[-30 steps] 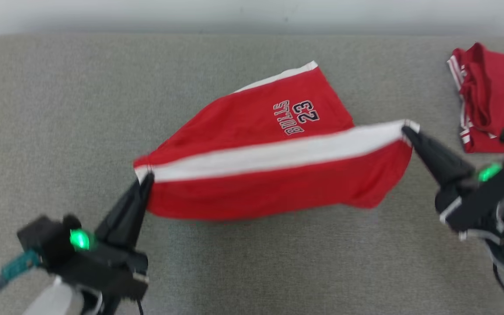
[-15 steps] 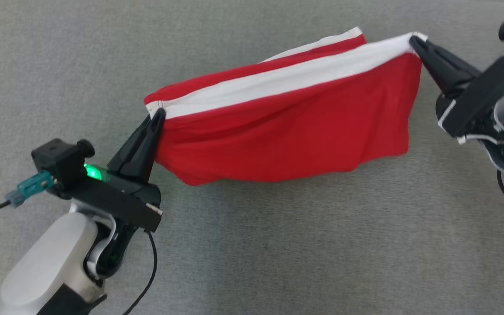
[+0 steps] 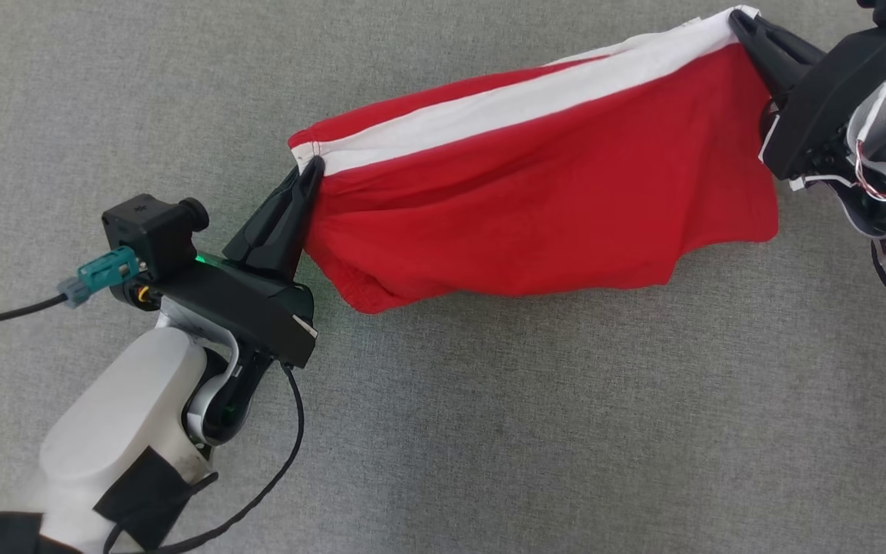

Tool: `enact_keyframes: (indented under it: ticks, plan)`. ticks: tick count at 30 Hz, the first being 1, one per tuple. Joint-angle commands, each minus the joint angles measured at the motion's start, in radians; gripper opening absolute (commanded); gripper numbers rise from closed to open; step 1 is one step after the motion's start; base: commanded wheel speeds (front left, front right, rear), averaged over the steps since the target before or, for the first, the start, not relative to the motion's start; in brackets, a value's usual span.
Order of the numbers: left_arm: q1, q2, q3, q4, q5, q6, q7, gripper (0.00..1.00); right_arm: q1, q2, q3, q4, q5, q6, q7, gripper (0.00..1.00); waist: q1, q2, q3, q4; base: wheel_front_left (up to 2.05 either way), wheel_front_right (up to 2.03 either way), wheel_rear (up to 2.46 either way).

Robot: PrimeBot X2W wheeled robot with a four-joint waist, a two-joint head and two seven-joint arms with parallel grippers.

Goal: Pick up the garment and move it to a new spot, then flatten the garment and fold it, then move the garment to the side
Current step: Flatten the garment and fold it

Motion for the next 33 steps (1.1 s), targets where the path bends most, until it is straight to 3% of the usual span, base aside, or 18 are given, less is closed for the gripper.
enact_keyframes:
  ticks: [1,7,8,9,10,11,12,24,28,33]
  plan:
    - [-0.013,-0.003,-0.005,0.012,-0.011,-0.001,-0.002,0.00,-0.013,0.010,0.007,0.010,-0.006,-0.003,-0.009,0.00,-0.0002,-0.0002,0.003,0.000,0.00,0.00,0.00]
    - [-0.037,-0.016,-0.010,0.049,0.012,-0.001,-0.002,0.00,-0.052,0.029,0.049,0.081,-0.025,-0.003,-0.039,0.02,-0.0002,-0.0002,0.010,-0.003,0.00,0.00,0.00]
    - [-0.037,-0.018,-0.009,0.056,0.021,-0.001,-0.002,0.00,-0.056,0.031,0.056,0.088,-0.023,-0.003,-0.045,0.42,-0.0002,-0.0002,0.010,-0.004,0.00,0.00,0.00]
    - [-0.041,-0.019,-0.009,0.063,0.033,-0.001,-0.002,0.20,-0.061,0.031,0.063,0.094,-0.022,-0.003,-0.050,1.00,-0.0002,-0.0002,0.009,-0.004,0.00,0.00,0.00]
    - [-0.044,-0.020,-0.003,0.070,0.047,-0.001,-0.002,0.38,-0.065,0.032,0.067,0.101,-0.019,-0.003,-0.058,1.00,-0.0002,-0.0002,0.008,-0.005,0.00,0.00,0.00]
    - [-0.043,-0.024,0.002,0.075,0.061,-0.001,-0.002,0.89,-0.066,0.033,0.072,0.108,-0.013,-0.003,-0.064,1.00,-0.0002,-0.0002,0.005,-0.006,0.00,0.00,0.00]
    - [-0.039,-0.029,0.006,0.080,0.070,-0.001,-0.002,1.00,-0.064,0.035,0.079,0.112,-0.009,-0.003,-0.068,1.00,-0.0002,-0.0002,0.002,-0.007,0.00,0.00,0.00]
    - [0.054,-0.053,0.109,0.074,0.179,-0.001,-0.002,1.00,-0.006,0.008,0.167,0.130,0.054,-0.003,-0.121,1.00,-0.0002,-0.0002,-0.076,-0.017,0.00,0.00,0.00]
    - [0.102,-0.066,0.195,0.031,0.271,0.003,-0.002,1.00,0.026,-0.009,0.196,0.120,0.064,-0.003,-0.133,1.00,-0.0002,-0.0002,-0.096,-0.017,0.00,0.00,0.00]
    - [0.231,-0.142,0.410,-0.112,0.410,0.016,-0.002,1.00,0.080,-0.031,0.229,0.114,0.095,-0.003,-0.151,1.00,-0.0002,-0.0002,-0.117,-0.013,0.00,0.00,0.00]
